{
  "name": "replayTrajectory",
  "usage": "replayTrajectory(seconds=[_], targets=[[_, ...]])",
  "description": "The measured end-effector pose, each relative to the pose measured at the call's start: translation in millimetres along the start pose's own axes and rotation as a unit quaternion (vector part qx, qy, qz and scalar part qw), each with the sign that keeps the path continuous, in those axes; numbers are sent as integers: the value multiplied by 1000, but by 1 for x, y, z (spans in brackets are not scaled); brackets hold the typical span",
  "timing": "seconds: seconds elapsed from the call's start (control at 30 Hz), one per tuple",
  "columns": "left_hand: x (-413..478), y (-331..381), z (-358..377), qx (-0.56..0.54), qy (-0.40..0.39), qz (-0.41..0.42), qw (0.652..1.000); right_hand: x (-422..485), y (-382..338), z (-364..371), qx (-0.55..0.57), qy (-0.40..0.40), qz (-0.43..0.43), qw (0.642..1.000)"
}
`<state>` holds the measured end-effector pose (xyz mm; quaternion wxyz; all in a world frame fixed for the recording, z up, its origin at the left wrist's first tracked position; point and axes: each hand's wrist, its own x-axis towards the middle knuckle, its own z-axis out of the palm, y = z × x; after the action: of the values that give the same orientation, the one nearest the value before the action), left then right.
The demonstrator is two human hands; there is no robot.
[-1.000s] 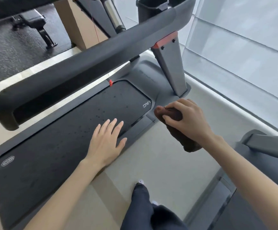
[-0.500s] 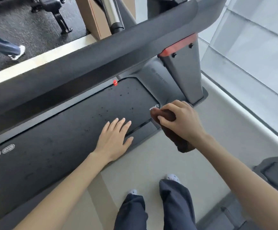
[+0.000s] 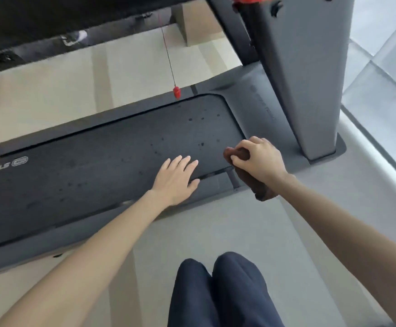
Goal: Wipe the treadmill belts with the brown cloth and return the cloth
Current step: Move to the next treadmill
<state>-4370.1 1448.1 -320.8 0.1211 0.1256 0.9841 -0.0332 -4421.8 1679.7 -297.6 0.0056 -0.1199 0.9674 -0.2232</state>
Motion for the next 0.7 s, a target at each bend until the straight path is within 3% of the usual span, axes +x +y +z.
replayTrajectory(seconds=[0.3,0.43,0.57,0.7], targets=[[111,-10,208,12,-12,-23,1000,53,112,199,6,11,18,1000],[145,-23,284,2,21,-26,999,73,148,261,-6,41,0,999],[163,-33,333,-8,53,-30,998,80,165,303,-4,85,-16,996],[150,-39,347,-44,79,-23,996,76,163,295,18,80,1,997]])
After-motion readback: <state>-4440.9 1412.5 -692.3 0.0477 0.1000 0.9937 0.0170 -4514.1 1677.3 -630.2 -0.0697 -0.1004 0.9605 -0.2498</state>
